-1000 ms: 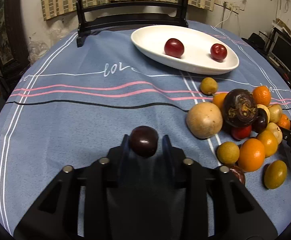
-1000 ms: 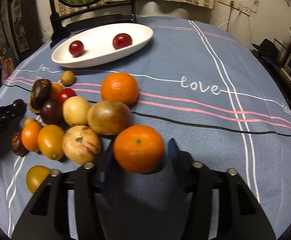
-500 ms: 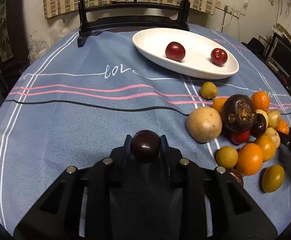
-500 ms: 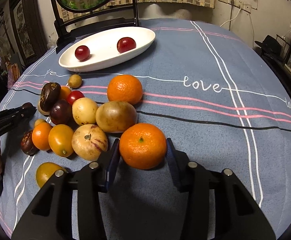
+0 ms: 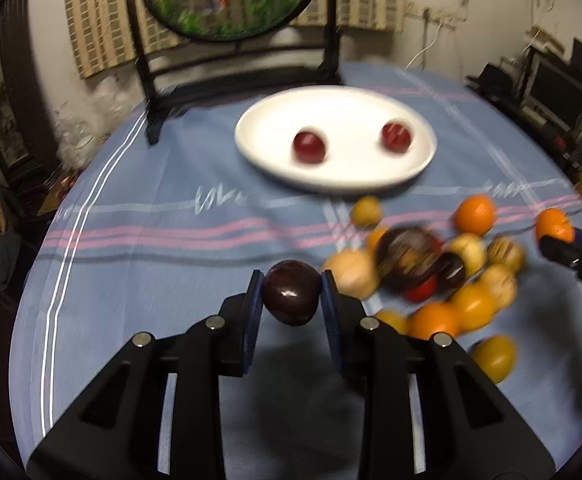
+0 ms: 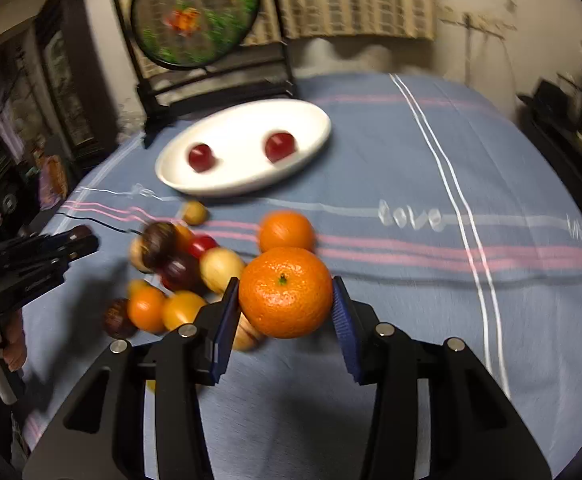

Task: Organize fruits
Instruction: 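Grasp the mandarin with the right tool while the left tool carries the dark plum toward the plate, then lower the dark plum and mandarin onto the plate and open both tools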

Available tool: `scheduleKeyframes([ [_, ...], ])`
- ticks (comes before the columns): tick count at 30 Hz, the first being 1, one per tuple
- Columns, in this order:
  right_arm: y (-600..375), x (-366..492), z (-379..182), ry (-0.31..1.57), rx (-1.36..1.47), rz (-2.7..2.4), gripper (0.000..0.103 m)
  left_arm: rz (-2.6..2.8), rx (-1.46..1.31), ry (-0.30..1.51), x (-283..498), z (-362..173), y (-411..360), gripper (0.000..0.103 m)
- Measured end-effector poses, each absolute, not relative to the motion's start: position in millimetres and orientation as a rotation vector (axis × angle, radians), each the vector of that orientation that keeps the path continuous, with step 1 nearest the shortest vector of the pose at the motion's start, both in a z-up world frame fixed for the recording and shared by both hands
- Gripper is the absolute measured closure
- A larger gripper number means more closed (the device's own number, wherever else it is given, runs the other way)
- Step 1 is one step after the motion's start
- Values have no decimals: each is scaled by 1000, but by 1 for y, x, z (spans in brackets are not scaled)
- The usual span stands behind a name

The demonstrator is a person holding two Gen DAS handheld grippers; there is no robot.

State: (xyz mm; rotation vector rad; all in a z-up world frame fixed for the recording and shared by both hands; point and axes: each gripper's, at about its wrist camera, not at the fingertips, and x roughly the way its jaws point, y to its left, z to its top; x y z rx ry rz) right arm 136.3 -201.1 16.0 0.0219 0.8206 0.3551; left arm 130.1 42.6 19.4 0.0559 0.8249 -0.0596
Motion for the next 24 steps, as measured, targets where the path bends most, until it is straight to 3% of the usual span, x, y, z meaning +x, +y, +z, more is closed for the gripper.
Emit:
scheduleKeyframes([
  [8, -155, 195, 62, 755, -75, 464, 58, -97, 12, 815, 202, 48, 30, 74],
  [22, -78, 312, -7, 983, -188, 463, 58, 53, -4, 913, 326, 11, 45, 74],
  [23, -77, 316, -10, 984, -194, 441, 56, 57, -13, 916, 329, 9, 46, 72],
  [24, -78, 317, -13, 987, -196, 429, 55, 54, -21, 918, 330, 8, 46, 59],
])
